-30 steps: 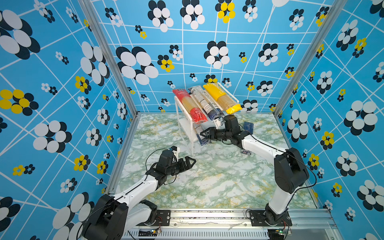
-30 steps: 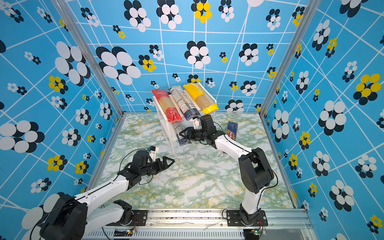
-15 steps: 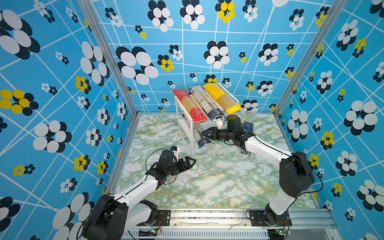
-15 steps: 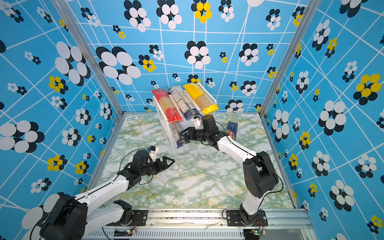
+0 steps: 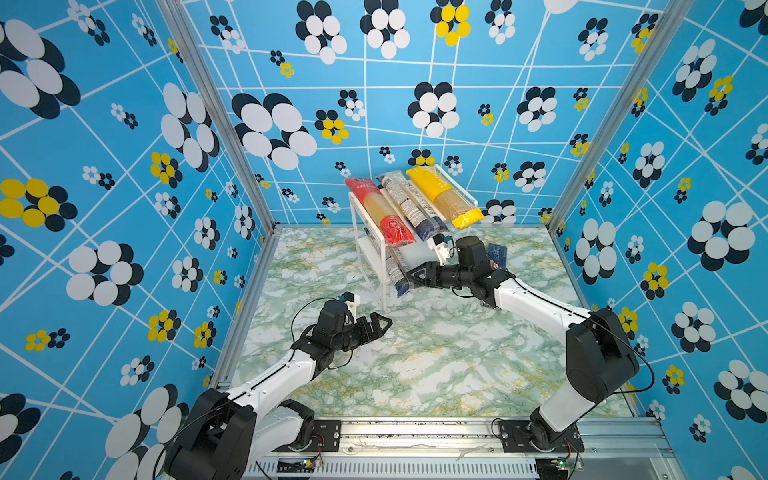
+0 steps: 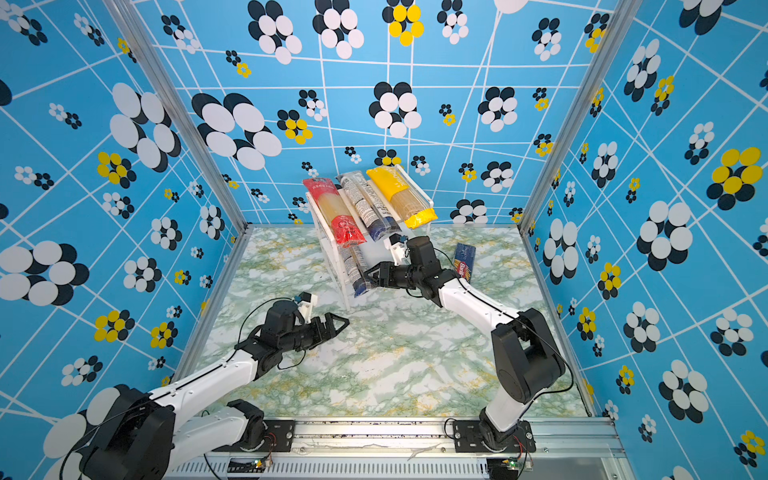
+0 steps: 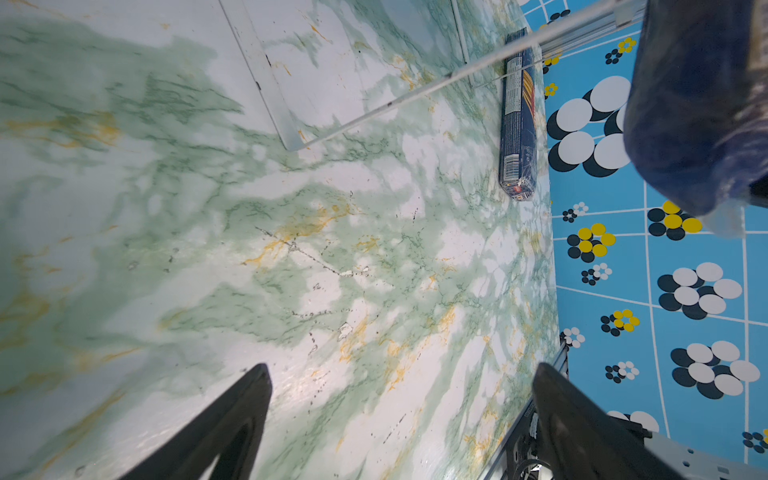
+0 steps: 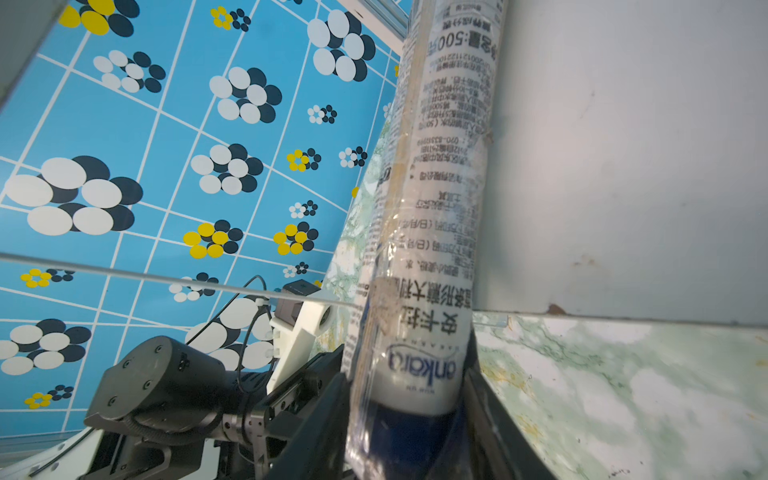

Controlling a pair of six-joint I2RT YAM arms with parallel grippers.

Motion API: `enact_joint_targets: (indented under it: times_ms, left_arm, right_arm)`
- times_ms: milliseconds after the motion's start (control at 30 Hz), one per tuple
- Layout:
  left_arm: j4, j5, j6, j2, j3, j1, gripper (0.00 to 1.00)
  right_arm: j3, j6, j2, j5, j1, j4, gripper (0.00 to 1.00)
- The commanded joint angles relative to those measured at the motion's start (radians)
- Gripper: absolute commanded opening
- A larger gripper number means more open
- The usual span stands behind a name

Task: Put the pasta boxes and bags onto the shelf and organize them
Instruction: 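Open the right gripper and draw it back from the shelf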

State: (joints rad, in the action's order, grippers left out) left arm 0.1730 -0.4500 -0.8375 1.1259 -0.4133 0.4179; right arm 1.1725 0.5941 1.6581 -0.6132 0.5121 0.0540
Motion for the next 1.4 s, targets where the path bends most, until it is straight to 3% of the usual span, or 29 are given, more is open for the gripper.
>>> enact_joint_targets:
  times_ms: [0,467,733,1100,1367]
  left_arm:
    - [0.011,-0.018,0.005,0.005,-0.006,-0.011,0.99]
    - [0.028,-0.027,0.001,0.041,-0.019,-0.010,0.99]
    - [0.036,-0.023,-0.008,0.044,-0.019,-0.010,0.99]
    - [0.052,-0.027,-0.011,0.062,-0.030,-0.008,0.99]
    - [0.042,-0.027,-0.008,0.055,-0.032,-0.007,0.99]
  right_arm:
    - [-0.019,-0.060,-0.051,0.022,-0.004,-0.073,0.48]
    - [-0.148,-0.158,-0.198,0.053,-0.004,-0.238,0.51]
    - [-0.278,-0.182,-0.340,0.161,-0.004,-0.363,0.54]
    - [-0.522,-0.060,-0.587,0.308,-0.008,-0.400,0.61]
    - [-0.627,0.032,-0.671,0.386,-0.056,-0.406,0.68]
